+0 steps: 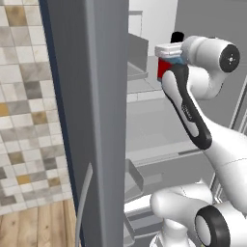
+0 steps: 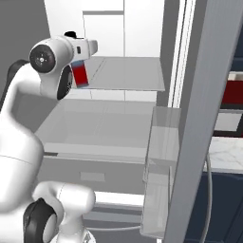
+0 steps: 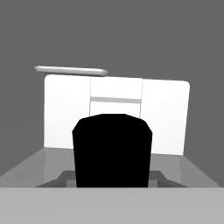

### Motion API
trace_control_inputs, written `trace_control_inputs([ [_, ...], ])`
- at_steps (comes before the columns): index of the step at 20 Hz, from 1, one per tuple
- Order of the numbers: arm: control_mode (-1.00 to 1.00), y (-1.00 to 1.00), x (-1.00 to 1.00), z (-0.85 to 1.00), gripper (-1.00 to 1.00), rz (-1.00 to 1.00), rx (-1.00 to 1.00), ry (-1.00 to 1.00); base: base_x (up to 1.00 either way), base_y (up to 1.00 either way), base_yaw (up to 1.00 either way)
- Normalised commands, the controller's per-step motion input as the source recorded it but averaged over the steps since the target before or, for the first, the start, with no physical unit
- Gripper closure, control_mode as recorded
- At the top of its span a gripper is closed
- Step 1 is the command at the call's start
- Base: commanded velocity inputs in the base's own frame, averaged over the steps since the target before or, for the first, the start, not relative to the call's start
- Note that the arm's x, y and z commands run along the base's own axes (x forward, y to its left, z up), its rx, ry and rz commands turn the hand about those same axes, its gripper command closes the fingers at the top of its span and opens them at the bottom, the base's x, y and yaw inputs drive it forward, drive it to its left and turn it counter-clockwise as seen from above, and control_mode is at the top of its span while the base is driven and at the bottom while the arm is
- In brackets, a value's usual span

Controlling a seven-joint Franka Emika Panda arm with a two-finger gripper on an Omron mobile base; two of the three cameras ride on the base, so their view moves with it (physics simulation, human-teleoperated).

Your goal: Place the liquor on the top shelf of the fridge to keep it out of children's reach, and place the onion and pear on lower shelves for easy access.

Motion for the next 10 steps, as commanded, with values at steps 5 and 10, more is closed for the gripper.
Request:
trace_control_inputs([
  [5, -1.0, 0.0, 0.66, -0.15, 1.0, 0.0, 0.01, 0.0, 0.0, 0.0, 0.0],
  [10, -1.0, 0.0, 0.75, -0.01, 1.0, 0.0, 0.0, 0.1, 0.0, 0.0, 0.0],
])
